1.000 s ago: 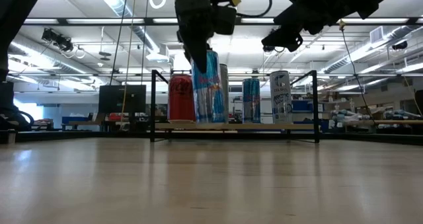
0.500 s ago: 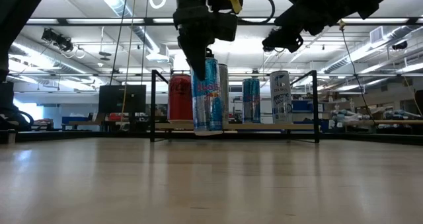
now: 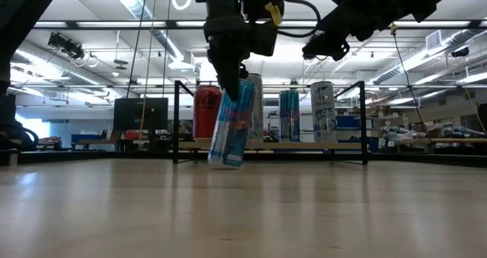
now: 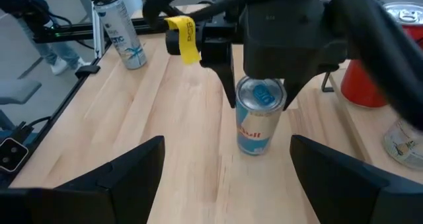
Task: Place canned beverage on shelf
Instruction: Put the blue soda can aligned with the other blue soda can on the shelf
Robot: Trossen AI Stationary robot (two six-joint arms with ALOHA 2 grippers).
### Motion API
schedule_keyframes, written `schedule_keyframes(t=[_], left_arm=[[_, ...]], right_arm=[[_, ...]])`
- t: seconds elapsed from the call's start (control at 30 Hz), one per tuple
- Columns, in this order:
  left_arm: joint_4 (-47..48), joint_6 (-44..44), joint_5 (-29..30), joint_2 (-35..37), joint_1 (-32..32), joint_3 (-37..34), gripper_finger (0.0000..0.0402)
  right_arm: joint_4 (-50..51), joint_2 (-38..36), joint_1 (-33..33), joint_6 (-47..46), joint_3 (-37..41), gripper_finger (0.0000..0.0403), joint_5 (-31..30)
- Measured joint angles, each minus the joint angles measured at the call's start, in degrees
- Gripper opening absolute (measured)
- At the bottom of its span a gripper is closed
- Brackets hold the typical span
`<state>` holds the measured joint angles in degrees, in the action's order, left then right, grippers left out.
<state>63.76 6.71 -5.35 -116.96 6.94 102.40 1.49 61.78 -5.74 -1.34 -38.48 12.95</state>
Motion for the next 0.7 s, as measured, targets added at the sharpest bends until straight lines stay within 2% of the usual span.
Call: schedule_keyframes(t=[0.7], left_arm=[[3.95,-2.0,-0.07,-0.4,1.6,-0.04,0.0273]], right_arm=[[0.63,0.0,0.0,0.01,0.0,0.0334,0.0]])
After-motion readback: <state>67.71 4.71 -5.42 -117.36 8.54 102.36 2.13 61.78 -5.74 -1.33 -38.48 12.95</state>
